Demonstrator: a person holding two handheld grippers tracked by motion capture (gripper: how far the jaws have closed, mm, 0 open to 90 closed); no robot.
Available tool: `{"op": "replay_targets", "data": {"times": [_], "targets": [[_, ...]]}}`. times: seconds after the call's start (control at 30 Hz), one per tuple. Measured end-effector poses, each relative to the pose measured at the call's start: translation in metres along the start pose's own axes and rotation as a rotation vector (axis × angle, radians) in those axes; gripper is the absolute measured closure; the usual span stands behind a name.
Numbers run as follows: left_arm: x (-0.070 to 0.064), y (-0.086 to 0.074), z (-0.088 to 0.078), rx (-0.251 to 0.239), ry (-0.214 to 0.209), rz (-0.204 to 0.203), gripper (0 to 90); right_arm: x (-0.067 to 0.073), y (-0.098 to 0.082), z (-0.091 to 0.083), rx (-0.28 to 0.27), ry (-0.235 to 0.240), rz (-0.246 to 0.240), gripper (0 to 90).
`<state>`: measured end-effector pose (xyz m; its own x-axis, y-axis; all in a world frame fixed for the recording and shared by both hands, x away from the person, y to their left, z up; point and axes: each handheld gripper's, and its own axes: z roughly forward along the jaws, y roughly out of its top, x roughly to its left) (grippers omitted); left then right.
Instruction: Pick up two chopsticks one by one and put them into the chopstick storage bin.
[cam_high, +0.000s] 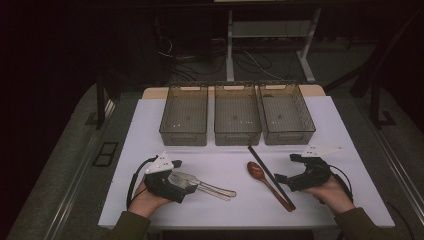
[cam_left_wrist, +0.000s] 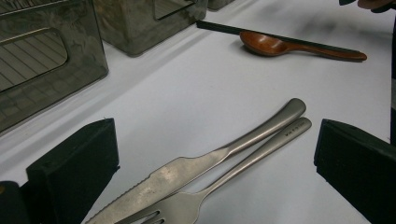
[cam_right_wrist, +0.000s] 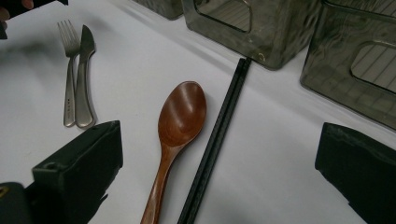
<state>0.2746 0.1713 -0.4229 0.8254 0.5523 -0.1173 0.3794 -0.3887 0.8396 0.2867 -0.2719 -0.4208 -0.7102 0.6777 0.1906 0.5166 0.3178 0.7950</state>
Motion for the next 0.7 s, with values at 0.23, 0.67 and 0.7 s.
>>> {"op": "replay_targets", "data": {"times": [0.23, 0.67, 0.7], "targets": [[0.000, 0.000, 0.000, -0.001, 0.003, 0.000, 0.0, -0.001, 0.005, 0.004, -0.001, -0.003, -0.002, 0.2], [0.000, 0.000, 0.000, 0.003, 0.003, 0.003, 0.0, -0.004, 0.009, 0.014, 0.100, 0.003, 0.025, 30.5], [0.000, 0.000, 0.000, 0.003, 0.002, 0.002, 0.0, -0.004, 0.009, 0.015, 0.109, 0.003, 0.024, 32.1]]}}
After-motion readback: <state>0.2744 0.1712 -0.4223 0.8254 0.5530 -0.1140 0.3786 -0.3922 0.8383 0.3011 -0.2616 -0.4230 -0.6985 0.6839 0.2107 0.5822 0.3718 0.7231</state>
